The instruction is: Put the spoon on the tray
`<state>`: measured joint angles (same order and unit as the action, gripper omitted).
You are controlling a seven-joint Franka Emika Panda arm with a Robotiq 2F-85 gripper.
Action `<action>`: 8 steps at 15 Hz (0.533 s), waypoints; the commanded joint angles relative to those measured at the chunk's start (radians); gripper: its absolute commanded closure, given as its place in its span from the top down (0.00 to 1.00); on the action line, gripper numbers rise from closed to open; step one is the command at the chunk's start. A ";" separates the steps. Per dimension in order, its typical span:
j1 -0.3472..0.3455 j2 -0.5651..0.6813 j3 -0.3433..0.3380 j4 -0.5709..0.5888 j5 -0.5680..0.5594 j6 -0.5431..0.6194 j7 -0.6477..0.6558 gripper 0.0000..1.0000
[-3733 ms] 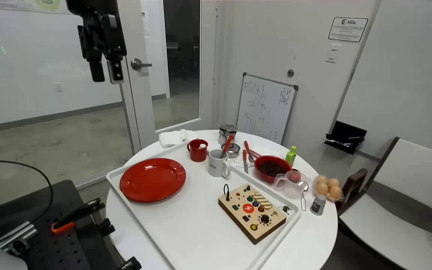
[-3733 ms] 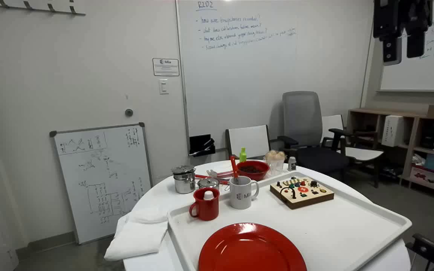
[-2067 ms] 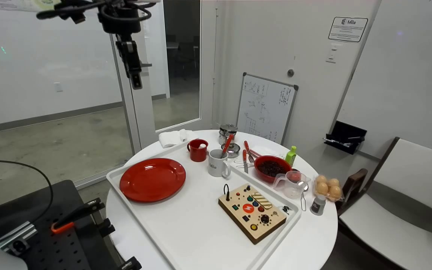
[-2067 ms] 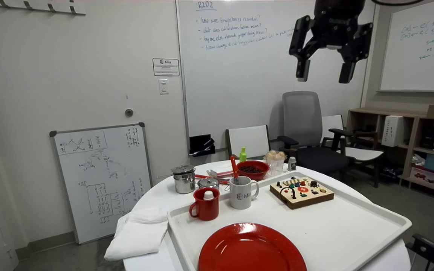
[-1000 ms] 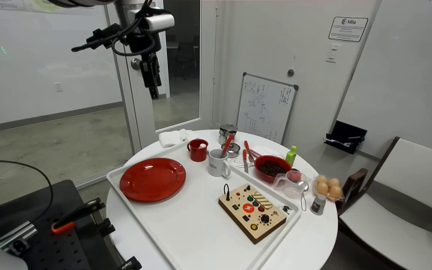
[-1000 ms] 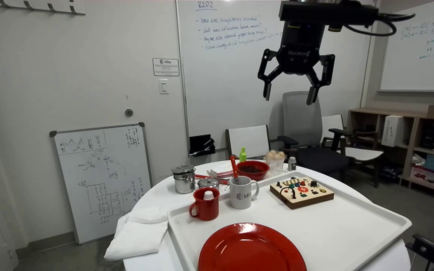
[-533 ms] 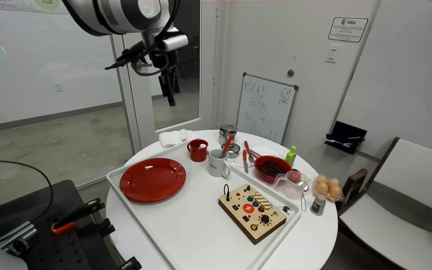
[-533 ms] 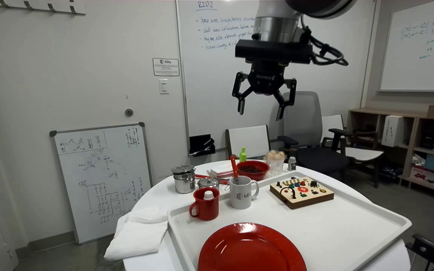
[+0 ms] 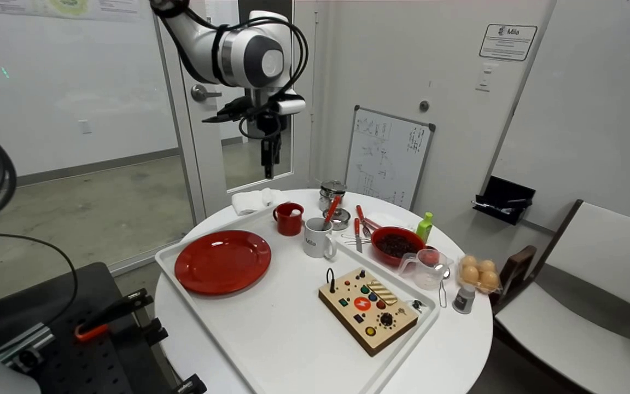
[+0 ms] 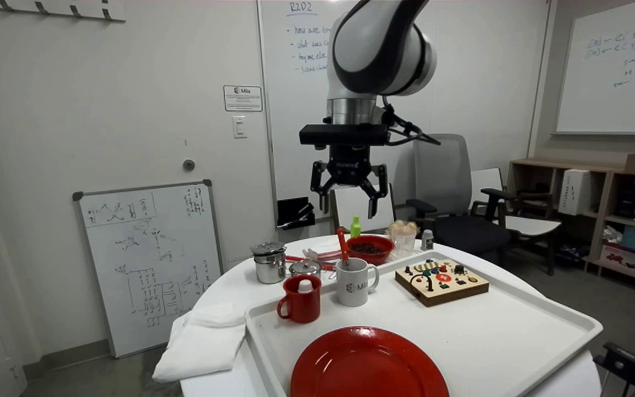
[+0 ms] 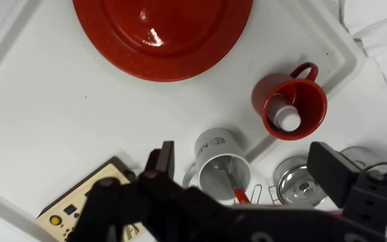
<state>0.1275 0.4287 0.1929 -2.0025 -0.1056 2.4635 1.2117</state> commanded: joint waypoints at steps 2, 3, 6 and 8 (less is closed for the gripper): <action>0.058 0.030 -0.054 0.049 0.079 -0.021 -0.059 1.00; 0.059 0.036 -0.053 0.060 0.082 -0.026 -0.060 1.00; 0.059 0.037 -0.053 0.066 0.083 -0.033 -0.061 1.00; 0.064 0.050 -0.067 0.084 0.068 -0.050 -0.067 1.00</action>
<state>0.1433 0.4706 0.1842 -1.9366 -0.0596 2.4310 1.1765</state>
